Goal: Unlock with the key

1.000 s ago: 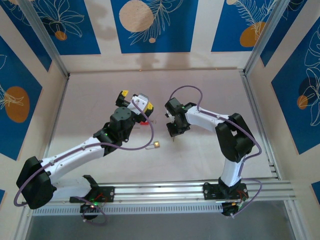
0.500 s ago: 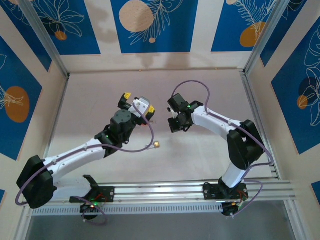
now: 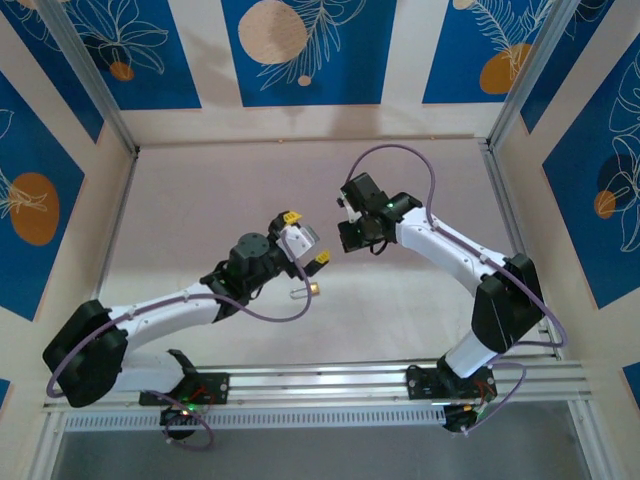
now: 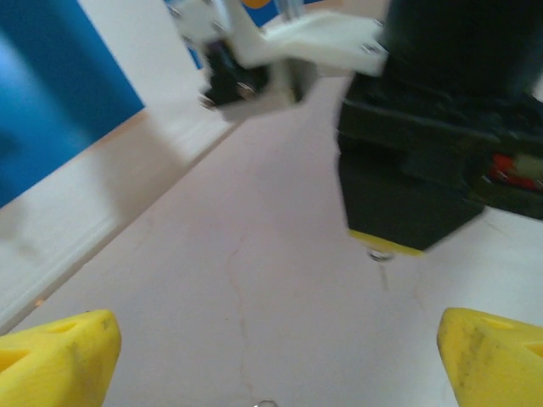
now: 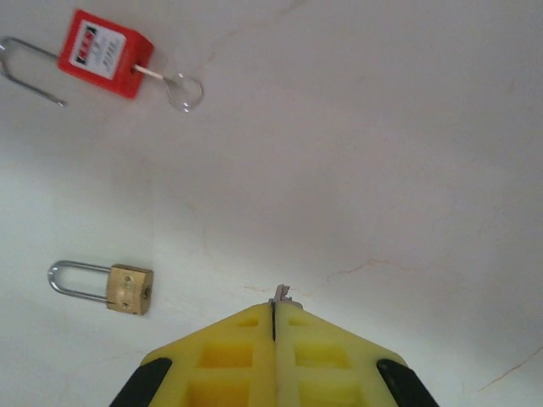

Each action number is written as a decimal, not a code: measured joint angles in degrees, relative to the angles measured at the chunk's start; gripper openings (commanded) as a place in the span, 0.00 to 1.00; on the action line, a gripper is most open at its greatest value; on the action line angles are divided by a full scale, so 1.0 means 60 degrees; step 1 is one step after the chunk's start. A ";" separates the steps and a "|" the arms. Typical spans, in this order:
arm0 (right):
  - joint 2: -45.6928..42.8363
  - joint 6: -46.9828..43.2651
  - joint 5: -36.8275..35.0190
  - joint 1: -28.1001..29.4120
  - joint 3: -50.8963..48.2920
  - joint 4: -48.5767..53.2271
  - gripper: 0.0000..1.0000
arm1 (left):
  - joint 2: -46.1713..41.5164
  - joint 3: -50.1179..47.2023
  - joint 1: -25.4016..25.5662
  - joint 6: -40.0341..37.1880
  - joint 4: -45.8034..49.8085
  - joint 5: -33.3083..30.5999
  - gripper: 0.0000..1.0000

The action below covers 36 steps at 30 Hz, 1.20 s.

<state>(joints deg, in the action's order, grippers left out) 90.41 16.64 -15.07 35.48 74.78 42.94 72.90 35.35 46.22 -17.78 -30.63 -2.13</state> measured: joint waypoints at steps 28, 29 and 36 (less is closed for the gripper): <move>-0.1887 0.0612 0.1045 0.0459 0.0528 0.0047 0.00 | 0.1319 -0.0688 0.0189 0.0546 -0.2080 0.2033 0.72; -0.1916 0.0645 0.1075 0.0528 0.0528 0.0044 0.00 | 0.1351 -0.0699 0.0171 0.0667 -0.2200 0.2033 0.70; -0.1938 0.0863 0.1166 0.0878 0.0517 -0.0015 0.00 | 0.1475 -0.0707 0.0124 0.1064 -0.2830 0.2033 0.58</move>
<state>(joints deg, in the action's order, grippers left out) 78.78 21.82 -8.08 40.75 77.89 42.85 81.76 31.11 46.96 -11.40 -47.62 10.07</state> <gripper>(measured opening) 0.063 0.623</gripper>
